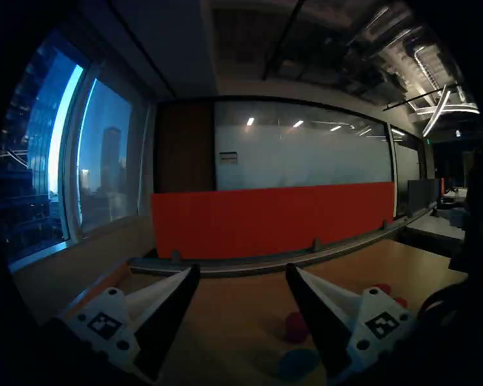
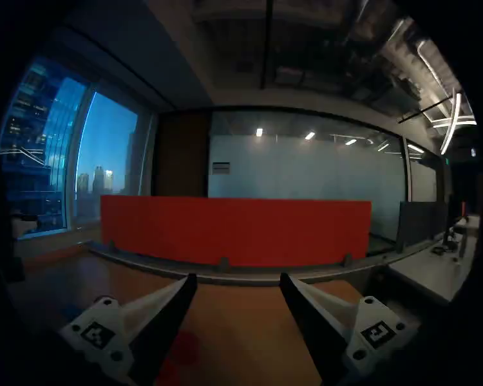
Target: Pour water
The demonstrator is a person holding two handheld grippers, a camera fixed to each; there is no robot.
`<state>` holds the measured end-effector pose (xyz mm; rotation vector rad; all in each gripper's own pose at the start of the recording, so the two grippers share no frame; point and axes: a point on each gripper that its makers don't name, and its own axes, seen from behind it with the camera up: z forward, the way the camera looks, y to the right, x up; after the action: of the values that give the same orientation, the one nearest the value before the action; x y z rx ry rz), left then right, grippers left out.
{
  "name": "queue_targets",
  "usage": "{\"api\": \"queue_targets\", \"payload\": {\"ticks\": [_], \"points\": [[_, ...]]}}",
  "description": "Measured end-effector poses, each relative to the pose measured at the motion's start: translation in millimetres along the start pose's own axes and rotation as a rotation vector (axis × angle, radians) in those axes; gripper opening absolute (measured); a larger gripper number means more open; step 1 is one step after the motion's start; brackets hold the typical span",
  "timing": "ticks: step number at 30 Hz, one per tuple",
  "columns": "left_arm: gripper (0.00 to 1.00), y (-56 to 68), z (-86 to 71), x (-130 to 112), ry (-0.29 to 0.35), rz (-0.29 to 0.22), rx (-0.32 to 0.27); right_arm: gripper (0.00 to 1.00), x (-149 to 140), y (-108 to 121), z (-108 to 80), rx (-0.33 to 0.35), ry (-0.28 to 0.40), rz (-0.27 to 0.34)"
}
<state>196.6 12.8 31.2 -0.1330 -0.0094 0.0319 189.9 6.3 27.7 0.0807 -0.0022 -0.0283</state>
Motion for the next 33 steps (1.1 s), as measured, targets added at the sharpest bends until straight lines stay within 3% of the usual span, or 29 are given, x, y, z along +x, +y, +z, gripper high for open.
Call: {"api": "queue_targets", "payload": {"ticks": [6,13,24,33], "points": [[0.99,7.1,2.0,35,0.008,-0.011,-0.044,1.00,34,-4,4.1,0.015,0.001,-0.003],[0.99,17.0,3.2,41,-0.012,-0.026,-0.105,1.00,46,-12,5.5,0.061,0.002,0.001],[0.99,32.0,0.1,32,-0.035,-0.018,-0.231,1.00,42,-47,3.9,0.257,-0.014,0.041],[0.99,40.0,-5.4,37,-0.034,-0.040,-0.324,1.00,67,-81,-7.8,0.431,0.024,0.038]]}}
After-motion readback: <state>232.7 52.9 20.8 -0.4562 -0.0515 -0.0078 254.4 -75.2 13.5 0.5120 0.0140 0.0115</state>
